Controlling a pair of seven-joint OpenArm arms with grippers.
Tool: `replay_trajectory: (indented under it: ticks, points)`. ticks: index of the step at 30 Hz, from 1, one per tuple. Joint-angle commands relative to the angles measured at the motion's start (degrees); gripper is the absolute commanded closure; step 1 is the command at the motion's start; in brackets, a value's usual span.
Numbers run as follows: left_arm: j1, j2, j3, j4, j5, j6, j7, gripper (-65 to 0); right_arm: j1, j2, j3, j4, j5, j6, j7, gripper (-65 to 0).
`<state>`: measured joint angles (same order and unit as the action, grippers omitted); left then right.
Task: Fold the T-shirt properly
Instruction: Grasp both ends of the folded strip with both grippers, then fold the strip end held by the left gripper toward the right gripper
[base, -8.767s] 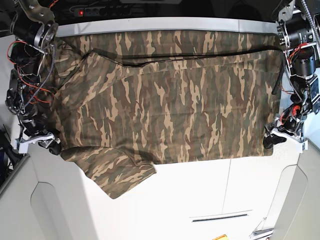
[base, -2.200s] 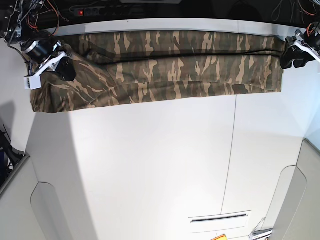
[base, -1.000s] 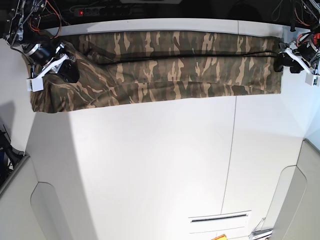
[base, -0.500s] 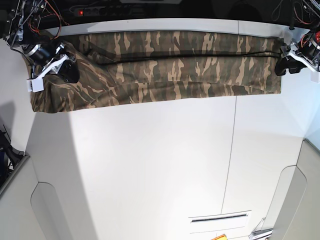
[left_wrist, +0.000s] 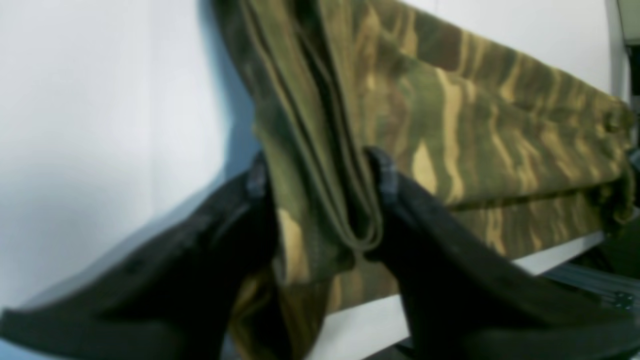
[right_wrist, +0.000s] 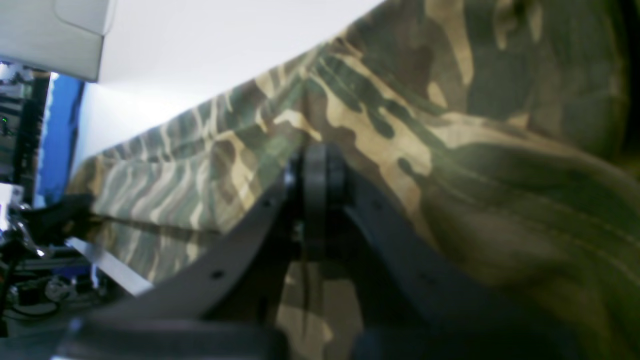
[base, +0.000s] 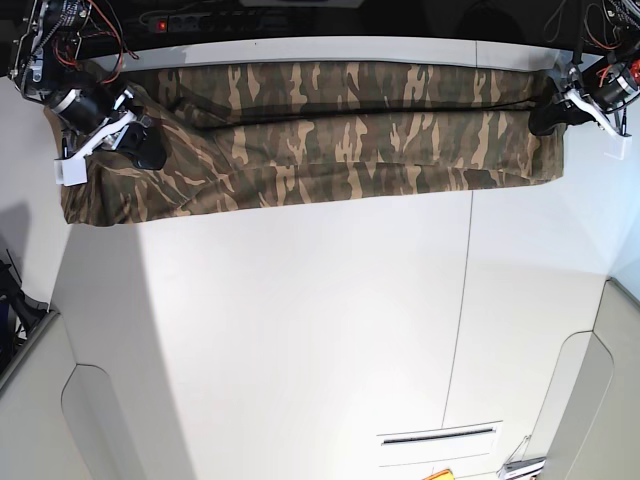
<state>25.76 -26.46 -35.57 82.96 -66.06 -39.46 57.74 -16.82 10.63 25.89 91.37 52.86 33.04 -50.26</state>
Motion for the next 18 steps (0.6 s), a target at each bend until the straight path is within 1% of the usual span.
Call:
replay_trajectory:
  ticks: [1,2,3,4,5,10,13,18]
  points:
    - [-0.02,-0.96,-0.31,0.63,-2.08,-0.54,-0.33,-20.6,0.28,0.79,0.26,0.94,1.62,0.42,0.70,0.0]
    - [-0.02,-0.96,-0.31,0.63,-2.34,-0.54,-0.33,-16.9,0.28,0.79,0.26,0.94,1.60,0.42,0.70,0.0]
    - [-0.02,-0.96,-0.31,0.63,-2.32,-0.54,-0.35,-10.9,0.28,0.79,0.26,0.94,1.62,0.42,0.70,0.0]
    - [-0.02,-0.96,-0.31,0.63,-2.32,-0.54,-0.50,-3.5,0.28,0.79,0.26,0.96,1.62,0.42,0.72,0.0]
    - [-0.04,-0.96,-0.31,0.63,-2.32,-0.54,-0.90,0.0,0.31,0.79,0.26,0.98,1.64,0.42,0.72,0.0]
    - [-0.11,-1.46,-0.39,0.72,-1.84,-0.54,-8.61,0.0,0.28,0.83,1.60,3.06,3.76,0.46,0.35,0.0]
    - [-0.22,-3.08,-0.46,0.72,-1.86,-0.54,-8.66,0.0,0.28,0.81,4.81,7.28,3.76,0.44,-1.18,0.0]
    - [-0.72,-7.21,-0.46,0.72,-1.81,-0.54,-8.37,0.0,0.28,0.85,10.88,14.08,3.78,0.44,-2.27,0.0]
